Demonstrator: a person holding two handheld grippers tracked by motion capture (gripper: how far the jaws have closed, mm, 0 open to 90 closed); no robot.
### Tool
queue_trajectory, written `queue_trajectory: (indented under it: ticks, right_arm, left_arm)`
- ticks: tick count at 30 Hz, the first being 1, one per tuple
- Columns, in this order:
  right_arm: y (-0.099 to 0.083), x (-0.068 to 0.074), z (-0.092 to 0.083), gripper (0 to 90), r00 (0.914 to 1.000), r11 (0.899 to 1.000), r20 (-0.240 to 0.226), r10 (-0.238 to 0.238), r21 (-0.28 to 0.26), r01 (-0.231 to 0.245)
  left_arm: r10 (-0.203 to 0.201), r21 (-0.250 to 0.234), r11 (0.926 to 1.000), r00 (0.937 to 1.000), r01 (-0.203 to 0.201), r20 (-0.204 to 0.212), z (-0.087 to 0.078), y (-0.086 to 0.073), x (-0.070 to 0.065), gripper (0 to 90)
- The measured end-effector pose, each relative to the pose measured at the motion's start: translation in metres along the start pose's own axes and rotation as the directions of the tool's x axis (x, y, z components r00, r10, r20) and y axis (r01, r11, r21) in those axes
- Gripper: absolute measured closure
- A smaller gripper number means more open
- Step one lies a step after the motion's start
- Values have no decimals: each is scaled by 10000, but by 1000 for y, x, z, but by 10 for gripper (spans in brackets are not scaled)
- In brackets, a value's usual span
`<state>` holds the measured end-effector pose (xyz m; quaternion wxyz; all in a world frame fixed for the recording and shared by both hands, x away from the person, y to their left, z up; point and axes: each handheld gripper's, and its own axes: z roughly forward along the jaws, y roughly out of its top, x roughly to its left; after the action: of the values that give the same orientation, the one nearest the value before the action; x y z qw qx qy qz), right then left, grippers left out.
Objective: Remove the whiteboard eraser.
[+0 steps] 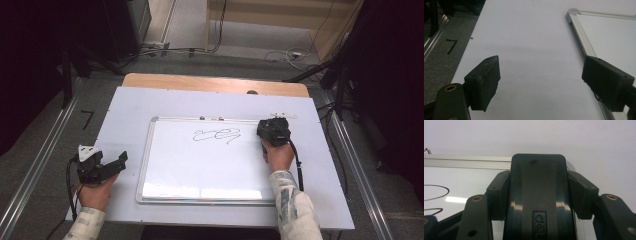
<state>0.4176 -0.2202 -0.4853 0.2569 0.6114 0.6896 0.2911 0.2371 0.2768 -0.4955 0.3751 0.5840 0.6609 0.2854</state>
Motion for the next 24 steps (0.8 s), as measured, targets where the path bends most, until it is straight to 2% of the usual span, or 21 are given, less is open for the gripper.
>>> queue_trajectory:
  ticks: [10, 15, 24]
  right_arm:
    - [-2, 1, -2, 391, 10000, 9999, -47, -74, -135, 73]
    - [1, 0, -16, 390, 9993, 9987, -322, -195, -480, 179]
    - [1, 0, -46, 390, 9942, 9971, -932, -544, -581, 491]
  left_arm:
    - [-21, -2, 10000, 10000, 21, 19, 0, 0, 1, 157]
    - [16, 41, 10000, 10000, -16, 0, 1, 0, 1, 157]
    - [7, 38, 10000, 10000, -7, 5, 1, 0, 0, 157]
